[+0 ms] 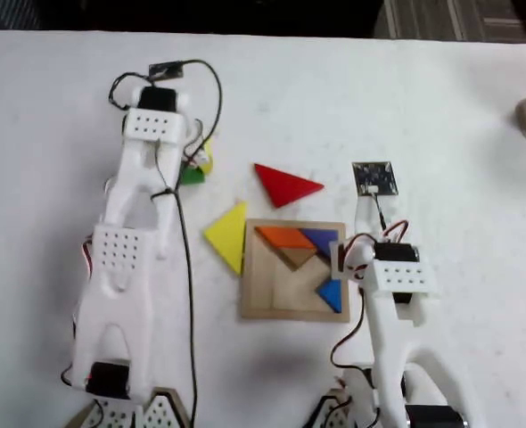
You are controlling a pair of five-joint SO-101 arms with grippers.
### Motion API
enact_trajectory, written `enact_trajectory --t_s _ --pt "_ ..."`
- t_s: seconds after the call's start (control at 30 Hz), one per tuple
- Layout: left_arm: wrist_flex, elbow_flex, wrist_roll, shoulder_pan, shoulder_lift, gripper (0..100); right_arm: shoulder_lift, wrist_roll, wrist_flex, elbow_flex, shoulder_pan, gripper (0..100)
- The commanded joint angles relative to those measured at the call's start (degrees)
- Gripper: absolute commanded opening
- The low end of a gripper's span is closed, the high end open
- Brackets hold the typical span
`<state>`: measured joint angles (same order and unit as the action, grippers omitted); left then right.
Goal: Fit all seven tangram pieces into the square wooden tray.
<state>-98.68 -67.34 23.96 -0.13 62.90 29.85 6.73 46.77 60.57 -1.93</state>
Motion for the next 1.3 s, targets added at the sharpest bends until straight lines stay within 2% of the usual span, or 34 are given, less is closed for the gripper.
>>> enact_trajectory --t_s 0.0,0.07,0.33,0.5,0.57,0.63,0.77,0.93,1.03,1.17,1.27 --pt "-2.11 -4.13 -4.31 0.48 -1.19 3 0.13 -0.26 -1.27 -2.29 0.22 1.7" --pt "-2.46 -4.13 -6.24 0.84 -1.19 3 0.13 -0.26 -1.27 -2.37 0.13 1.7" --pt "-3.6 -3.78 -6.68 3.82 -1.8 3 0.13 -0.26 -1.27 -2.55 0.13 1.7" --pt "-3.69 -3.69 -9.85 2.59 -3.47 4 0.13 -0.26 -1.27 -2.55 0.13 1.7" --pt "-3.78 -3.52 -9.76 1.01 -4.97 8 0.13 -0.26 -1.27 -2.55 0.13 1.7" --pt "-3.78 -1.85 -8.62 -1.1 -6.46 16 0.13 -0.26 -1.27 -2.55 0.13 1.7" --pt "-3.69 6.51 -2.02 -3.47 -9.01 30 0.13 -0.26 -1.27 -2.55 -0.31 1.7" --pt "-3.6 17.14 -0.7 -5.76 -15.08 27 0.13 -0.26 -1.27 -2.55 -1.01 1.7" --pt "-2.9 26.2 0.0 -6.02 -20.18 29 0.13 -0.26 -1.27 -2.55 -1.01 1.7" --pt "4.4 38.24 3.08 -6.81 -28.44 34 0.13 -0.26 -1.27 -2.46 -1.01 1.7" --pt "12.57 46.68 10.73 -7.08 -33.1 35 0.13 -0.18 -1.27 -2.37 -1.01 1.7"
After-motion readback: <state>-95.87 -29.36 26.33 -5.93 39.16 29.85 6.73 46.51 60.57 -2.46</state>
